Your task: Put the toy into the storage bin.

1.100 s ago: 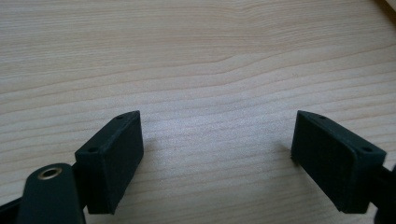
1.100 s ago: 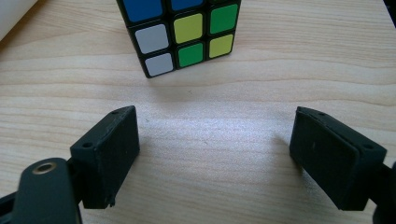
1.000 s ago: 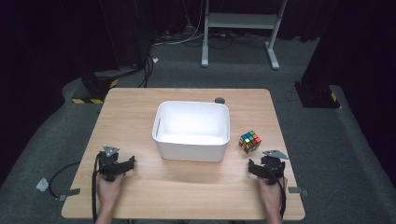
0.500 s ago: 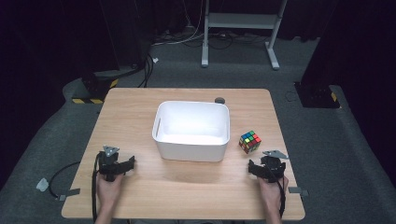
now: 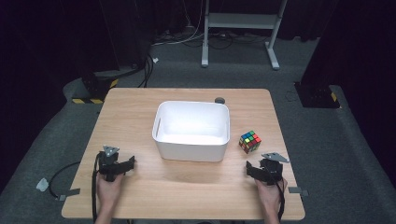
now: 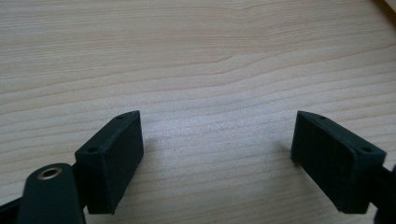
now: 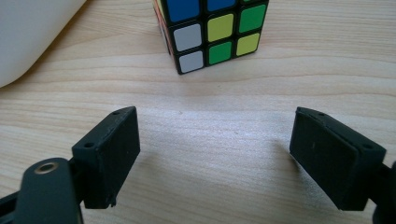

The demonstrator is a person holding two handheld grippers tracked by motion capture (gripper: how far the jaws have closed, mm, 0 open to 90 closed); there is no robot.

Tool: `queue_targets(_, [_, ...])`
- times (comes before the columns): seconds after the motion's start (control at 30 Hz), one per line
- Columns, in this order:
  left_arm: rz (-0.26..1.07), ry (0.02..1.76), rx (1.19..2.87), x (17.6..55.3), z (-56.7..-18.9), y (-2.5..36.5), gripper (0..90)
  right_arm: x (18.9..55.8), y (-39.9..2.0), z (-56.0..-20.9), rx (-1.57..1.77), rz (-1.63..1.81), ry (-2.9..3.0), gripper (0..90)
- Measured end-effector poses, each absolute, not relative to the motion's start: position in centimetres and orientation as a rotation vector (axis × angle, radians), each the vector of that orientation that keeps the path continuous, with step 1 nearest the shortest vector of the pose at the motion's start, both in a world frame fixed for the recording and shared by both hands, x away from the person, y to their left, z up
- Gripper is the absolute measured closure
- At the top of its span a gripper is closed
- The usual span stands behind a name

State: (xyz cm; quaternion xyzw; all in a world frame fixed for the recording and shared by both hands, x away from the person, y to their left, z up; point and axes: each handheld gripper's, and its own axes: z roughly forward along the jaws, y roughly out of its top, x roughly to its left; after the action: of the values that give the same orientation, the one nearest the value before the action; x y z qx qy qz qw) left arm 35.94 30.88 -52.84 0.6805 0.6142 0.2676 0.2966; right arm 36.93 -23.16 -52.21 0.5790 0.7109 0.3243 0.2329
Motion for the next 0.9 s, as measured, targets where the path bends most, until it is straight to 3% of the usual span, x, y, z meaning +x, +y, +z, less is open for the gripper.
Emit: queue_targets(0.9, [0.713, 1.638, 1.809, 36.0, -52.8, 30.8, 16.9, 36.4, -21.7, -51.4, 1.501, 0.907, 2.009, 15.8])
